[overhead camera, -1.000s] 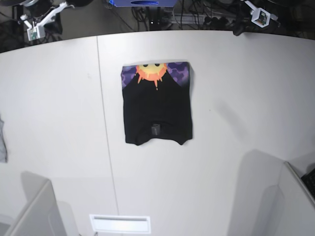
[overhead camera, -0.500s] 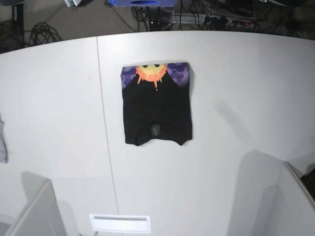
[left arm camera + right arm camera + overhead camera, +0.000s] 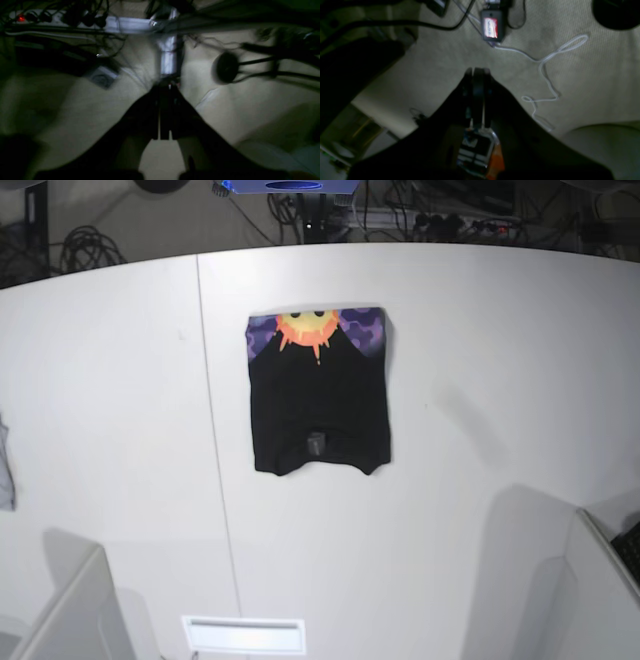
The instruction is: Fold the T-shirt properly
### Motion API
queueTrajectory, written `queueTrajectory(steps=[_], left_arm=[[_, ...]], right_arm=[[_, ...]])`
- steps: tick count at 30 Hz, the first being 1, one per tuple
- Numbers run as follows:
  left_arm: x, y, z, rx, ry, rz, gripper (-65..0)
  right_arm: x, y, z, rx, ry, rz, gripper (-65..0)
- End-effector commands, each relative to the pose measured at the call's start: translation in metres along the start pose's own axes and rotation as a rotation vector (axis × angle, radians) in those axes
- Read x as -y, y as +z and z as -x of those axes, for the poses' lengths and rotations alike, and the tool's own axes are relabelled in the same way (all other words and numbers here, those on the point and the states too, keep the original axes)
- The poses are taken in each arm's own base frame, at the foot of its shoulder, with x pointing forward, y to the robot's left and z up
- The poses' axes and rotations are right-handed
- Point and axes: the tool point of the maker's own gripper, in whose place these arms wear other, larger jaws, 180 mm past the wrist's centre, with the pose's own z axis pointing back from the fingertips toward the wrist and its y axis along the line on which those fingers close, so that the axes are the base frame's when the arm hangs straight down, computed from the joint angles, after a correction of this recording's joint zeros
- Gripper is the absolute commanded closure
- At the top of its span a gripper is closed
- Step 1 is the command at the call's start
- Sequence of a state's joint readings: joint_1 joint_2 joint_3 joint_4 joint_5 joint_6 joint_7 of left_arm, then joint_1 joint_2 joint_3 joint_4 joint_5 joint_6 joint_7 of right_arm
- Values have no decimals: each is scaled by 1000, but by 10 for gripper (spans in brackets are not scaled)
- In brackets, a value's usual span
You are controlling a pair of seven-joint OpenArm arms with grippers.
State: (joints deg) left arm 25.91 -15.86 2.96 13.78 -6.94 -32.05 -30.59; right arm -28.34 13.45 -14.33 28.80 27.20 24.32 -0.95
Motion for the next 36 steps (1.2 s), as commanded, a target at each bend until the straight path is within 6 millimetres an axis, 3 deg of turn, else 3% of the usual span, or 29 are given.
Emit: queueTrajectory(steps=[1, 4, 9, 13, 16, 18, 23, 26, 36], left_arm=[[-7, 6, 9, -21, -21, -27, 0], [-2, -9, 7, -34, -80, -78, 0], [4, -33, 1, -72, -133, -151, 0], [23, -52, -11, -54, -132, -156, 0], [21, -53, -14, -47, -135, -178, 0], [20, -53, -15, -44, -139, -186, 0], [24, -63, -40, 15, -147, -176, 0], [24, -64, -42, 18, -148, -176, 0], [24, -64, -42, 19, -150, -174, 0]], right_arm=[[8, 2, 8, -9, 3, 9, 0], [15, -4, 1, 22, 25, 31, 0], [7, -16, -16, 8, 80, 28, 0], [6, -18, -26, 21, 84, 28, 0], [8, -17, -28, 24, 90, 31, 0], [9, -17, -41, 47, 97, 33, 0], [17, -12, -64, 138, 105, 44, 0], [16, -10, -73, 191, 106, 42, 0], [2, -16, -80, 208, 104, 20, 0]])
